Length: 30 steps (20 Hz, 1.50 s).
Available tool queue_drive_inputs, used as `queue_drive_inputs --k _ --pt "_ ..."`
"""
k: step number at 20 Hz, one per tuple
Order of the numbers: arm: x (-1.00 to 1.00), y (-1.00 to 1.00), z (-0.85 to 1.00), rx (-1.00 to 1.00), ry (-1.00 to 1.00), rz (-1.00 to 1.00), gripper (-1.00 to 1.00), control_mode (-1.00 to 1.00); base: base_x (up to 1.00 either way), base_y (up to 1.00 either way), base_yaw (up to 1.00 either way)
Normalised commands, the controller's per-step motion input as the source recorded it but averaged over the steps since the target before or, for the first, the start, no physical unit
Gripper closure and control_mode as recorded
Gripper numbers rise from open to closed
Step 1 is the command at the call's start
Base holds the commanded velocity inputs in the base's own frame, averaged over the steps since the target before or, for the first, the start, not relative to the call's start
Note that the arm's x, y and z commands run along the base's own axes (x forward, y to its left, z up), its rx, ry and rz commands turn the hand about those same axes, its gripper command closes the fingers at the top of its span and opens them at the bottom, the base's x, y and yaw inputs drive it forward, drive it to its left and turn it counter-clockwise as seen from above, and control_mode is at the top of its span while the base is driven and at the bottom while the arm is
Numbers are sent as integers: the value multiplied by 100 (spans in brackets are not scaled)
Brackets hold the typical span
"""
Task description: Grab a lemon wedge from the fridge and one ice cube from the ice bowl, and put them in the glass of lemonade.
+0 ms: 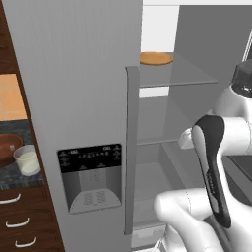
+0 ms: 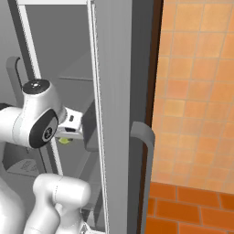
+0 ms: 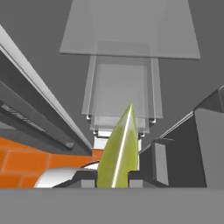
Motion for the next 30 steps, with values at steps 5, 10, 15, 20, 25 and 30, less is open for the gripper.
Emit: queue_drive_inputs --k 5,10,15,20,25,30 --pt "-4 1 0 0 -3 0 100 -100 0 0 0" --pt "-12 0 0 0 -1 0 100 100 -18 3 1" --pt "0 0 0 0 0 0 100 100 -88 84 9" --pt "0 0 0 0 0 0 100 100 -15 100 1" --pt "0 0 0 0 0 0 100 100 44 100 -21" --pt "0 0 0 0 0 0 100 100 58 100 -25"
